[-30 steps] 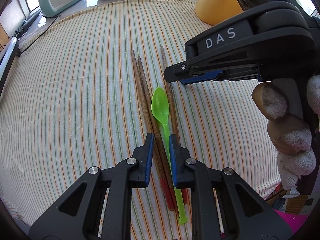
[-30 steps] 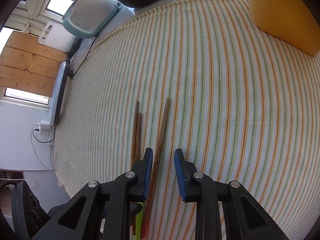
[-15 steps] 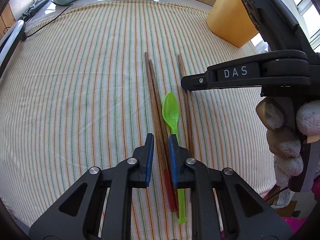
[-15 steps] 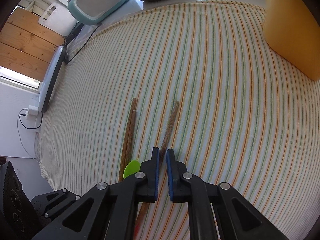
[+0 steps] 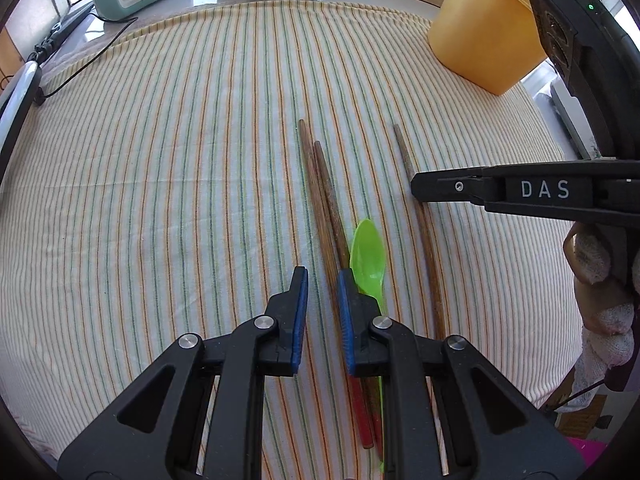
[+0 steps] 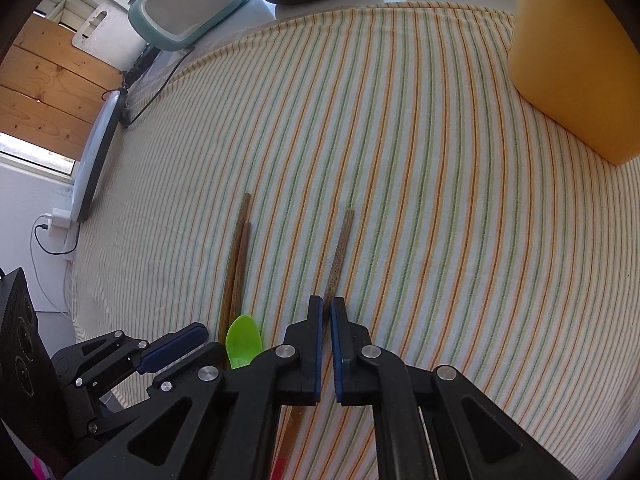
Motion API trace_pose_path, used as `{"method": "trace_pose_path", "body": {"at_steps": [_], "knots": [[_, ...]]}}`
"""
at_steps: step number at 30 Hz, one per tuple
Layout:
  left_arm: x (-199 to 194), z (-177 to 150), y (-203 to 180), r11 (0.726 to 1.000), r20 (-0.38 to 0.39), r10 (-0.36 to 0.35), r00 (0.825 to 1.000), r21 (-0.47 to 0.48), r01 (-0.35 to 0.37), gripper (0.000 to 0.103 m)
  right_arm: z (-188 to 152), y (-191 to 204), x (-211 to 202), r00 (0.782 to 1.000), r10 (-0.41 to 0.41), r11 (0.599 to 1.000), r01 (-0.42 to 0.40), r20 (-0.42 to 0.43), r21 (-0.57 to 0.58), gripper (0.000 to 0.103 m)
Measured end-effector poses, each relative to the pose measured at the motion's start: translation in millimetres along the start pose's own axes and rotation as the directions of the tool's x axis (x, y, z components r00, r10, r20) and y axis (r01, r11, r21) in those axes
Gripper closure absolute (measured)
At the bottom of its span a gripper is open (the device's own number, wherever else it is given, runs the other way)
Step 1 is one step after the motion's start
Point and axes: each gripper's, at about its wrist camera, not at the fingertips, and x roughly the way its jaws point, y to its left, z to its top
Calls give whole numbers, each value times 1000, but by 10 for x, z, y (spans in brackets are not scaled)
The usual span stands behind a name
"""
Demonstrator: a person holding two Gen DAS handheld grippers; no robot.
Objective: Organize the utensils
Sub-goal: 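Grasp a red-tipped wooden chopstick with the left tool while the right tool grasps another chopstick, then lift both chopsticks and carry them over the yellow container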
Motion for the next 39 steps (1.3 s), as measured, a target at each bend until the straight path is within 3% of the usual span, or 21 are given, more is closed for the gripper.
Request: {"method": "trace_pose_path", "body": {"at_steps": [7, 12, 14, 22, 25, 27, 30, 33, 39], "knots": [[25, 102, 61, 1000, -12, 15, 1000, 6, -15, 89, 8, 39, 43, 1000, 2, 1000, -2, -13, 5, 96], [108, 212, -3, 999, -15, 29, 999, 24, -29, 89, 13, 102, 55, 999, -26, 999, 25, -20, -33, 95], [85, 186, 30, 999, -17, 23, 1000, 24, -22, 95, 14, 106, 55, 999, -31, 998, 30, -20, -50, 98], [21, 214, 172, 998, -60, 48, 997, 36, -46, 96, 23, 42, 51, 999, -19, 1000, 18, -51, -18, 96], [67, 319, 182, 998, -41, 43, 998, 38, -42, 96, 23, 93, 67, 999, -29, 999, 28, -42, -43, 94], [69, 338, 213, 999, -30, 26, 999, 27, -25, 96, 12, 113, 67, 999, -42, 997, 40, -33, -64, 98], [40, 331, 304, 1000, -27, -13, 1000, -17, 13, 98, 3, 41, 43, 1000, -5, 999, 4, -26, -36, 99], [-83, 315, 422, 996, 9, -52, 999, -71, 53, 99, -23, -26, -67, 999, 32, 999, -31, 14, -16, 99], [-413, 261, 508, 991, 105, -65, 992, -113, 77, 99, -99, -84, -442, 991, 60, 997, -55, 117, -45, 100]]}}
